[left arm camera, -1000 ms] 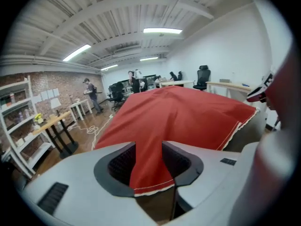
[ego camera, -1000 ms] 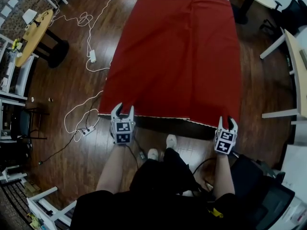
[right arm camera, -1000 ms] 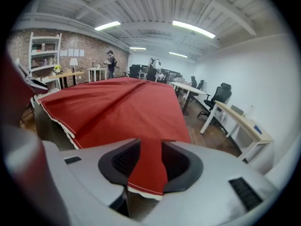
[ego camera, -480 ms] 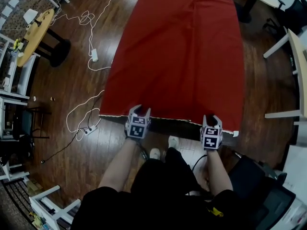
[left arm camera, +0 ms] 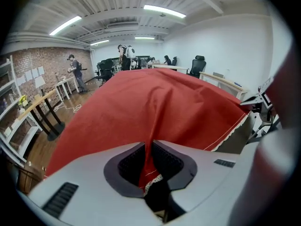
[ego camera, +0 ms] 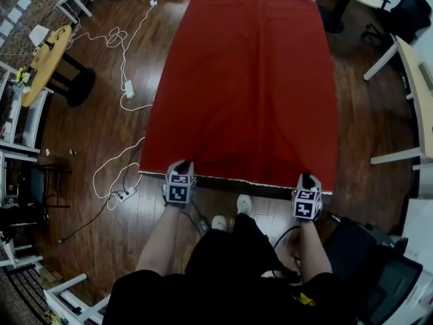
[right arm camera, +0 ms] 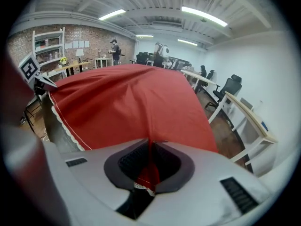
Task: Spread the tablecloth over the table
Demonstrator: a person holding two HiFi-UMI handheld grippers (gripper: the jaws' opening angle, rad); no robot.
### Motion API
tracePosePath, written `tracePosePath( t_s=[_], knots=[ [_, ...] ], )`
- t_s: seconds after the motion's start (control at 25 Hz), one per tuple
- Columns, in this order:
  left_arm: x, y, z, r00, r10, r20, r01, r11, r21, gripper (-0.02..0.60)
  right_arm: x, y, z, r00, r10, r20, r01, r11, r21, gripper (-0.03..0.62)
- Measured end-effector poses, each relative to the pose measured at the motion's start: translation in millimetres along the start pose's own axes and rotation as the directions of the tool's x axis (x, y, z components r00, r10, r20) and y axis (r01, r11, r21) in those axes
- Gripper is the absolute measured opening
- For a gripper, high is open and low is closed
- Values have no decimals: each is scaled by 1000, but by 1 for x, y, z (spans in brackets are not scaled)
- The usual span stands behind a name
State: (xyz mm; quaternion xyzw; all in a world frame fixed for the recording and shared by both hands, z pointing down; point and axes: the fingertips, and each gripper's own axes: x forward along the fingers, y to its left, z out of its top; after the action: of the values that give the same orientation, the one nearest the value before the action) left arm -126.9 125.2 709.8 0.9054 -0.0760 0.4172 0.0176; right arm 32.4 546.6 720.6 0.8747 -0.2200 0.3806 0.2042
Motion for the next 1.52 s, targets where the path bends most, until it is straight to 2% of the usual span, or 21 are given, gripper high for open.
tracePosePath(
  t_s=[0.24,0.4,0.56,0.64,0.68,0.76,0.84,0.92,1.0,1.28,1.4,1.52],
  knots=[
    [-15,21,-16,999,32,-8,-33,998,-56,73,-14,-35,-27,997,-57,-42,60,996,63,55],
    [-19,20,-9,999,48,10,-47,999,-7,142,-22,-39,-19,997,-81,-11,82,994,77,101],
    [-32,10,14,993,65,100,-68,998,20,163,-34,-13,13,993,-41,106,36,998,53,103],
    [-29,-1,16,994,44,102,-45,999,11,164,-31,5,21,992,4,130,-8,1000,23,103],
    [-24,-6,14,996,34,87,-35,999,7,165,-27,12,19,992,21,121,-23,1000,12,103],
    [-16,-9,5,998,28,48,-27,1000,-11,215,-16,22,9,996,39,79,-40,999,14,103],
    [-11,-6,-4,999,28,24,-26,998,-58,215,-12,24,1,997,44,57,-47,997,62,103],
    [-11,-1,-5,999,22,36,-18,993,-114,225,-14,23,0,997,46,61,-53,992,115,103],
    [-13,3,-1,998,14,60,-6,990,-140,224,-16,25,-1,997,52,61,-60,989,134,103],
    [-16,8,-12,999,7,36,-2,992,-130,213,-21,31,-8,998,54,45,-61,983,175,101],
    [-23,3,-18,999,1,39,5,991,-137,216,-24,30,-12,998,39,47,-46,986,162,103],
    [-31,4,-17,997,-1,75,12,988,-154,258,-29,24,-9,996,18,89,-33,984,175,101]
  ],
)
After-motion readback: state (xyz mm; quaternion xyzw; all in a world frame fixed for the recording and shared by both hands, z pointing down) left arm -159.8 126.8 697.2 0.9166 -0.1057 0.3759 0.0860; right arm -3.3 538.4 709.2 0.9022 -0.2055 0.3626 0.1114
